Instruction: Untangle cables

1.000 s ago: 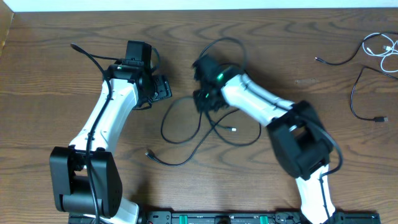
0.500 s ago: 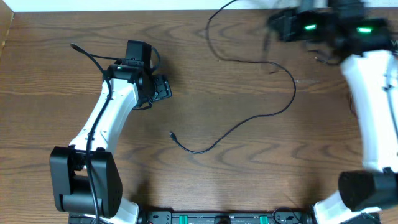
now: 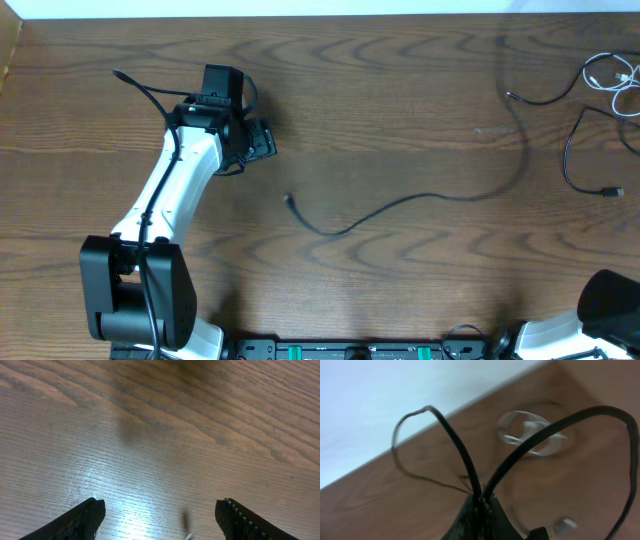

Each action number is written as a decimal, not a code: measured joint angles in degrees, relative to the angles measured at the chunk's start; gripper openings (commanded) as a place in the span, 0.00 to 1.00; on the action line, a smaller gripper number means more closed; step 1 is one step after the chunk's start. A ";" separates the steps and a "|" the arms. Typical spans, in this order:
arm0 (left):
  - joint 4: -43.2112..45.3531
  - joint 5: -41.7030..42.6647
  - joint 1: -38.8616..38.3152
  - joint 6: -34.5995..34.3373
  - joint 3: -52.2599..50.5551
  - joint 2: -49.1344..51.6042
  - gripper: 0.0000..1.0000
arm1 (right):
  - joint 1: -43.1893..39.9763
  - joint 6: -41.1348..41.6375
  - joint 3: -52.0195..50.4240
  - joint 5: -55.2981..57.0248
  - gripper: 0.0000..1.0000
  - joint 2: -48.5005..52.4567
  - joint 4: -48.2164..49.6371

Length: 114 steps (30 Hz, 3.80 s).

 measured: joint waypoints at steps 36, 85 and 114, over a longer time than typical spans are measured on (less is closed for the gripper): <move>0.57 0.42 0.00 -0.02 0.00 0.00 0.81 | 9.18 -9.90 0.09 -13.11 0.88 14.82 -7.52; -0.52 0.42 5.18 0.00 0.00 0.00 0.82 | 53.37 8.35 -35.43 -18.45 0.51 27.08 40.94; -0.68 0.44 5.18 0.02 0.00 0.00 0.84 | 29.42 8.94 -35.98 -17.14 0.01 5.53 35.85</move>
